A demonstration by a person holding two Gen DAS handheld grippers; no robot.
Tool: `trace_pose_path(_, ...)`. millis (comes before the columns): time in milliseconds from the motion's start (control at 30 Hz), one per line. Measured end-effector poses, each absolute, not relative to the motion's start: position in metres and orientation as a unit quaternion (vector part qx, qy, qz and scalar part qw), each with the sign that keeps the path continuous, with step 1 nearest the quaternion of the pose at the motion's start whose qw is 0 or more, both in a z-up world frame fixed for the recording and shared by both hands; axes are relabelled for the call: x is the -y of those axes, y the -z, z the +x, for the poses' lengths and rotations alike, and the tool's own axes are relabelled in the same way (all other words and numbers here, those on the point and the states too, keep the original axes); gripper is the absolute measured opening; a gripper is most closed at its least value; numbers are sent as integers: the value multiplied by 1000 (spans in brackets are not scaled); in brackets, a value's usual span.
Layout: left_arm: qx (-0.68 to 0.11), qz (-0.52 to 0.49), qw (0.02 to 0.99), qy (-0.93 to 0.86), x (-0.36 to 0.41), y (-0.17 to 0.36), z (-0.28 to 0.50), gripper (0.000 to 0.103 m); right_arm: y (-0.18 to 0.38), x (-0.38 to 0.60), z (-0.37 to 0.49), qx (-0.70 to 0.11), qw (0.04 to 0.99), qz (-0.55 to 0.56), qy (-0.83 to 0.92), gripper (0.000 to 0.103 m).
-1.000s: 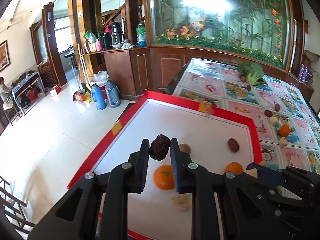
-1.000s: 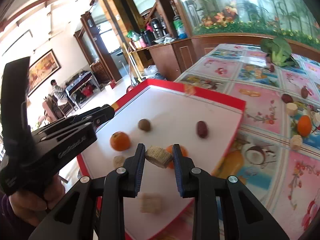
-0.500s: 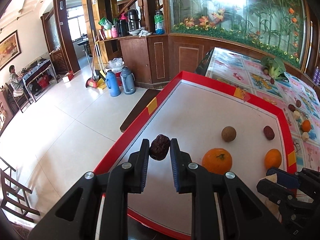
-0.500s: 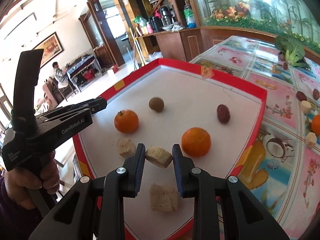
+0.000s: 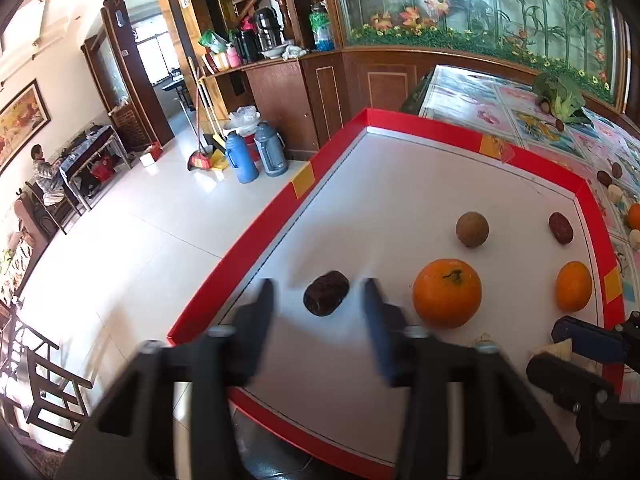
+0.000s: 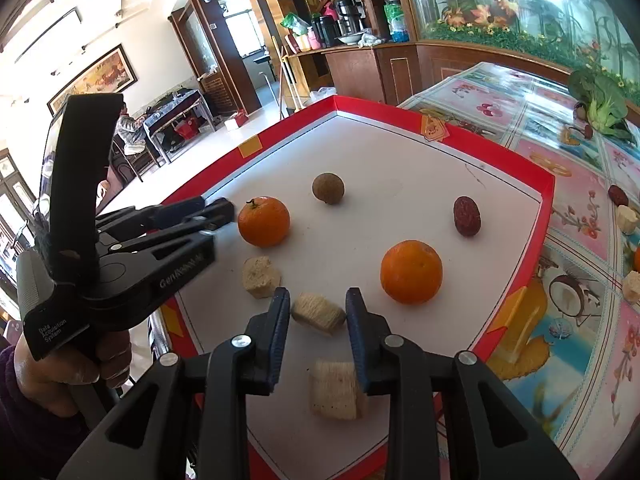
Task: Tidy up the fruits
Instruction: 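Carry the date to the tray and open the left tool while the right tool releases its cube, then move both open tools back over the items on the table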
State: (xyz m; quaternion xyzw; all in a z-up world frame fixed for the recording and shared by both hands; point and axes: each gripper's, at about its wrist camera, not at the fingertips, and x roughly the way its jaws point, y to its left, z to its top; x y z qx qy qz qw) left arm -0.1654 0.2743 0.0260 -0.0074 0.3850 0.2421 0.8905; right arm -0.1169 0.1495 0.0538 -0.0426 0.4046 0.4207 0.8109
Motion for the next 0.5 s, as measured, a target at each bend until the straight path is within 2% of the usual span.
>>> trace_pose_path(67, -371, 8, 894, -250, -269, -32, -168, 65, -57, -146, -119, -396, 816, -42, -419, 47)
trace_pose_path(100, -367, 15, 896, -251, -267, -35, -169, 67, -60, -144, -119, -390, 820, -37, -417, 48)
trace_pose_path(167, -360, 18, 899, -250, -262, -41, -171, 73, -65, -136, -118, -377, 827, -22, -417, 48)
trace_pose_path(500, -330, 35, 916, -226, -231, -71, -175, 89, -76, -95, -100, -363, 847, 54, -384, 48)
